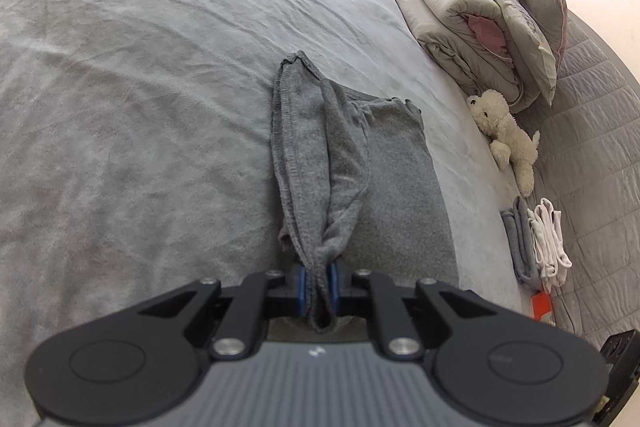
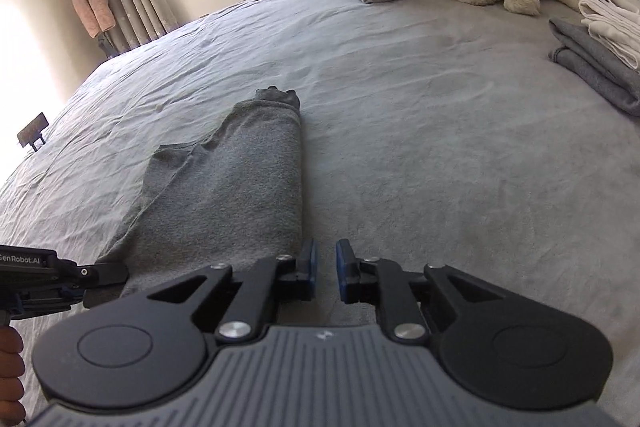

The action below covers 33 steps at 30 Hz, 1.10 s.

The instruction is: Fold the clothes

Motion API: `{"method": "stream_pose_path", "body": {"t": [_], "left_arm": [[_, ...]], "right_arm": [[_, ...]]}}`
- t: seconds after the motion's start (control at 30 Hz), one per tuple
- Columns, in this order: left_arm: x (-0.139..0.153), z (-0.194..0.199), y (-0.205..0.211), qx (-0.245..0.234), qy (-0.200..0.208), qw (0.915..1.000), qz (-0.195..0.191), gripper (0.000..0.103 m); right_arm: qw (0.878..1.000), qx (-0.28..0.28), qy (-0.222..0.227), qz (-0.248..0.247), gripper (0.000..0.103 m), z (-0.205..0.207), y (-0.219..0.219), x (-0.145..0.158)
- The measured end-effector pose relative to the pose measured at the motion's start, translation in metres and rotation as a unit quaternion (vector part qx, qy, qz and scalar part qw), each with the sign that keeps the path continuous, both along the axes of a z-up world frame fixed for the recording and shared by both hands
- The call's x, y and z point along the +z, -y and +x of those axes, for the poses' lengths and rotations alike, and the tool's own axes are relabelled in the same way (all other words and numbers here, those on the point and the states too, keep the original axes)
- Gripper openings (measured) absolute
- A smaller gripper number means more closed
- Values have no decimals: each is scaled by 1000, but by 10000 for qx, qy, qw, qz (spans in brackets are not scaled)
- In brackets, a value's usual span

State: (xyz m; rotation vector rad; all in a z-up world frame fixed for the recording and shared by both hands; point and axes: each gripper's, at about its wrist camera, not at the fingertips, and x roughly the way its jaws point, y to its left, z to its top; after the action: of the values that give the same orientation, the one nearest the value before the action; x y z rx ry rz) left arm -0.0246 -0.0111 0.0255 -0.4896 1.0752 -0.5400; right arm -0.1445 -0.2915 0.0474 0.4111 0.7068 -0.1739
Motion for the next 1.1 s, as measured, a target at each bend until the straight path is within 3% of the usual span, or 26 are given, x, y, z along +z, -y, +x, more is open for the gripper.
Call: {"method": "stream_pose_path", "body": {"t": [0.03,0.13,0.2,0.33,0.4,0.53,0.7,0.8,0.9,0.97,1.0,1.1], "left_arm": [[-1,0,0,5,-16,10000,8,12],[-3,2,-1,38,-104,9999,-22,12],[-3,4,-5,81,-200,9997,-152,12],[-5,5,-8,113,-299,9991,-284,12],[-7,4,-5,97,-267,9994,-186,12],[-4,0,-1,49,-113,9999,-42,12],[0,-1,-1,32,-47,10000,-47,12],[0,-1,0,18,-30,10000,-53,12],[1,-2,1,2,16,10000,-16,12],[1,-4,2,-19,69,10000,43,12],[1,-5,3,-34,110,9999,96,12],[1,-8,8,-90,238,9993,280,12]], "right_arm": [[9998,-14,20,200,35,0,3,-1],[9982,70,-30,587,38,1,7,-3],[9988,296,-191,331,39,1,-1,-2],[9912,1195,-361,-445,62,-2,-24,2],[9865,1359,-296,-864,67,-1,-39,0],[9913,836,-242,-991,67,11,-43,-11],[9987,142,139,-476,67,12,-27,-7],[9991,-187,128,-350,67,14,-23,-10],[9988,-307,113,-352,61,16,-25,-13],[9987,-188,120,-463,36,16,-30,-11],[9987,-139,108,-469,29,16,-31,-10],[9990,-48,47,-453,21,13,-32,-9]]}}
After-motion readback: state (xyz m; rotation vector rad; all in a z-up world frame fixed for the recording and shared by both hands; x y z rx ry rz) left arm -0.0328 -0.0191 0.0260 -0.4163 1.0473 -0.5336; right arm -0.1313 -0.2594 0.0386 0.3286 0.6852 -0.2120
